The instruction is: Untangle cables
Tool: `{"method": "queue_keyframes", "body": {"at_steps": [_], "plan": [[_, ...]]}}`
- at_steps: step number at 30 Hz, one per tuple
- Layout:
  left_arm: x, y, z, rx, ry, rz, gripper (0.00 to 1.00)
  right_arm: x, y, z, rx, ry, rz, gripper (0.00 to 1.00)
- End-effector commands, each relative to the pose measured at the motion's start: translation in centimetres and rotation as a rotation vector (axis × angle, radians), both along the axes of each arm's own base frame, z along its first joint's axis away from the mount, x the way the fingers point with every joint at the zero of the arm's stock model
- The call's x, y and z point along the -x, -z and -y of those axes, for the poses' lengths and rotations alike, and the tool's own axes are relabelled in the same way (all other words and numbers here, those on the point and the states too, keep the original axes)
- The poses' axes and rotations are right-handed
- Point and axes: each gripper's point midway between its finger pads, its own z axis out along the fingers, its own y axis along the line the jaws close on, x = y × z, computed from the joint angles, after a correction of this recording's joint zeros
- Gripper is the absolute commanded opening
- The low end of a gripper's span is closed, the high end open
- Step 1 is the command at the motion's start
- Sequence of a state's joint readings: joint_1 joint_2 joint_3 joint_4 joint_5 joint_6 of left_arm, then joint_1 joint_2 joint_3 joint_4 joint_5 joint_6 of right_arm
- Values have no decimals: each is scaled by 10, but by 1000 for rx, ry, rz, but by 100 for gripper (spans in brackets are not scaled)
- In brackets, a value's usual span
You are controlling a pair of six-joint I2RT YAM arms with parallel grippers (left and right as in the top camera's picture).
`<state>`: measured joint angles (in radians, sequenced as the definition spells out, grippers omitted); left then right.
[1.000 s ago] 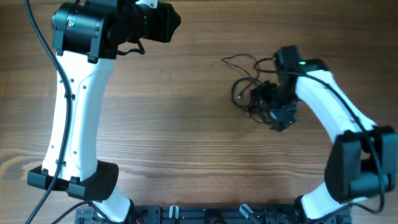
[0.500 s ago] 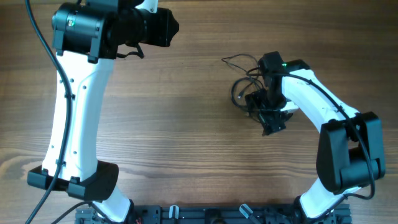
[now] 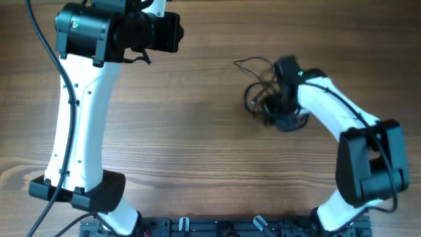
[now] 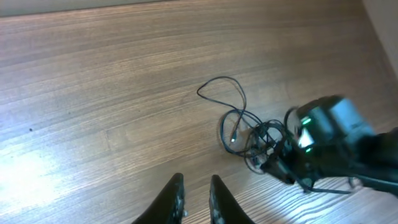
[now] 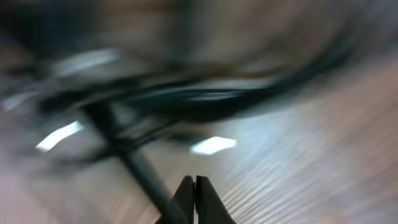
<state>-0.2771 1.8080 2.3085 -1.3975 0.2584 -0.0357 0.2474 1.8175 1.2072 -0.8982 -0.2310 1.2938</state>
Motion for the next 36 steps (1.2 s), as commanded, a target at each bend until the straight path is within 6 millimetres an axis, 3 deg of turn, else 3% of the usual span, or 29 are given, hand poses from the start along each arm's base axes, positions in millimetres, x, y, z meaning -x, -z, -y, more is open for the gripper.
{"method": "queue_keyframes", "body": {"at_steps": [1, 4, 5, 7, 8, 11, 13, 15, 17, 18, 19, 23, 27, 30, 32, 36], "plan": [[-5, -8, -13, -46, -48, 51, 4, -58, -131, -35, -74, -600, 548, 4], [-6, -6, -16, -60, -60, 50, 4, -65, -245, -46, -25, -828, 921, 4], [-4, -6, -14, -53, -49, 44, 4, -62, -284, -45, 19, -875, 1047, 4], [-5, -6, -11, -40, -38, 44, 4, -55, -338, -44, 91, -933, 1237, 4], [-4, -7, -7, -38, -5, 53, 4, -44, -379, -41, 143, -945, 1386, 4], [8, -11, 21, 45, 199, 63, 8, -10, -459, -32, 281, -959, 1690, 4], [17, -15, 39, 113, 329, 73, 11, 10, -490, -26, 360, -971, 1811, 4], [32, -24, 61, 214, 504, 98, 22, 24, -502, -20, 410, -963, 1847, 4], [46, -35, 78, 306, 657, 141, 34, 24, -496, -19, 400, -971, 1822, 4], [54, -41, 86, 353, 739, 170, 53, 23, -491, -20, 393, -976, 1802, 4], [62, -45, 95, 397, 818, 198, 100, 21, -486, -20, 385, -982, 1782, 4], [72, -25, 125, 435, 914, 130, 97, 12, -475, -20, 386, -980, 1736, 4], [59, 24, 137, 282, 879, 35, 88, 3, -476, -6, 471, -915, 1704, 4], [56, 30, 138, 269, 877, 22, 93, -3, -487, 7, 555, -843, 1716, 4], [56, 31, 138, 266, 885, 29, 99, -8, -508, 22, 655, -743, 1760, 4], [62, 38, 146, 235, 978, 73, 98, -7, -522, 24, 678, -709, 1809, 4]]}}
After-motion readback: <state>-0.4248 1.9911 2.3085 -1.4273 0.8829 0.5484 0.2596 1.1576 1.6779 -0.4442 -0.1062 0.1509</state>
